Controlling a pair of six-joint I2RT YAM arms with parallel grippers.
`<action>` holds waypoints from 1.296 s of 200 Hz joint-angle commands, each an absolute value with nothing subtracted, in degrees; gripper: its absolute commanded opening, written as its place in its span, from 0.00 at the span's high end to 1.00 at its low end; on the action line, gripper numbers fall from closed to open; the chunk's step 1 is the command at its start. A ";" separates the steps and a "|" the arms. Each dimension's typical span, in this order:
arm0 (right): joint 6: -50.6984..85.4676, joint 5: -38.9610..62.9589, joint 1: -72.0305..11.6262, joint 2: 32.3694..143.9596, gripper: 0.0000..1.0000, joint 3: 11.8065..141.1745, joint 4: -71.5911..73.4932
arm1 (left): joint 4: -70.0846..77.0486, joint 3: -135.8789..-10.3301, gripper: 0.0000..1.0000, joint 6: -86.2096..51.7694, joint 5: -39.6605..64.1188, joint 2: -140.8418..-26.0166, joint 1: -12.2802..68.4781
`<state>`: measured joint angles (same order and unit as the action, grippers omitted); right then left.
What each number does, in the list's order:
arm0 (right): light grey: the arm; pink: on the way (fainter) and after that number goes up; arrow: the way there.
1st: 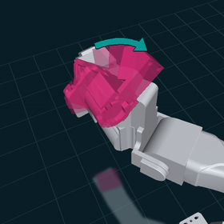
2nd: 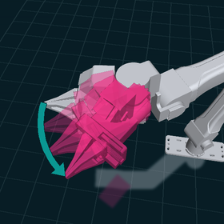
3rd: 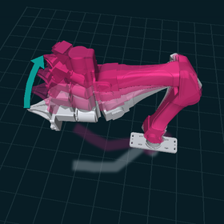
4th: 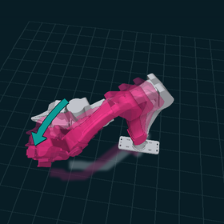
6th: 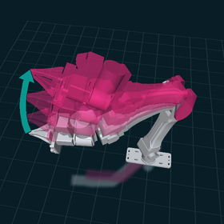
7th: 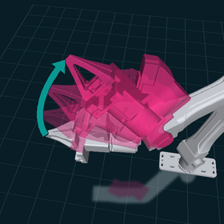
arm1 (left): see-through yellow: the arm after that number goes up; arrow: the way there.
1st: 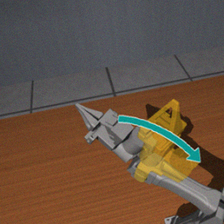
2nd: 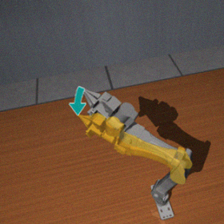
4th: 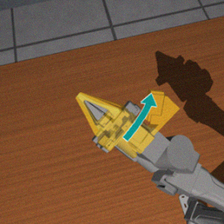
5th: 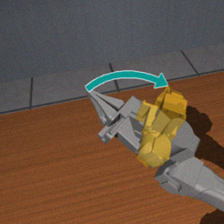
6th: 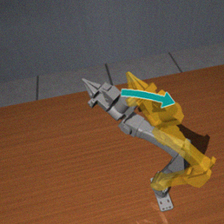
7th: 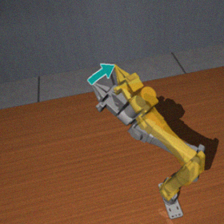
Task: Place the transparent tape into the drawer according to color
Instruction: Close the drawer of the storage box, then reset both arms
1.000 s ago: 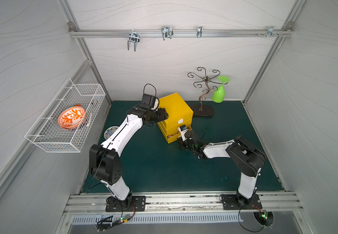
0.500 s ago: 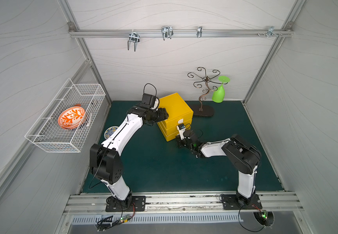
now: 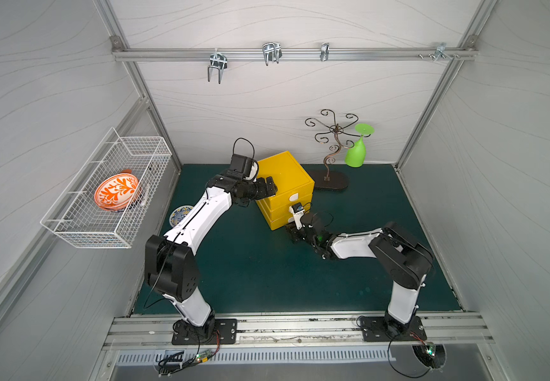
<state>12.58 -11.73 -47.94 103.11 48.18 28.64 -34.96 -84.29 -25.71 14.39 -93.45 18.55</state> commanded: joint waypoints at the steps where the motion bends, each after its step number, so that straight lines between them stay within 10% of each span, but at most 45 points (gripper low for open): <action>1: 12.65 -12.41 -48.16 95.25 0.23 45.59 21.45 | -31.57 -80.60 0.00 -25.39 12.42 -87.47 18.64; 24: 13.60 -11.84 -47.18 87.36 0.01 42.97 14.06 | -27.60 -73.74 0.00 -25.71 8.99 -80.07 18.63; 130: 11.01 -14.63 -24.13 64.71 0.01 46.07 -11.68 | -13.15 -47.66 0.01 -12.79 -7.84 -60.19 17.14; 259: 4.50 -14.65 -7.86 73.00 0.01 30.14 20.98 | 16.30 -32.43 0.01 2.91 -2.64 -69.87 7.50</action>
<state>7.44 -14.11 -8.05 71.61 31.81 10.48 5.10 -34.57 0.03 -5.54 -66.85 9.76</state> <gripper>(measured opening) 0.990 0.994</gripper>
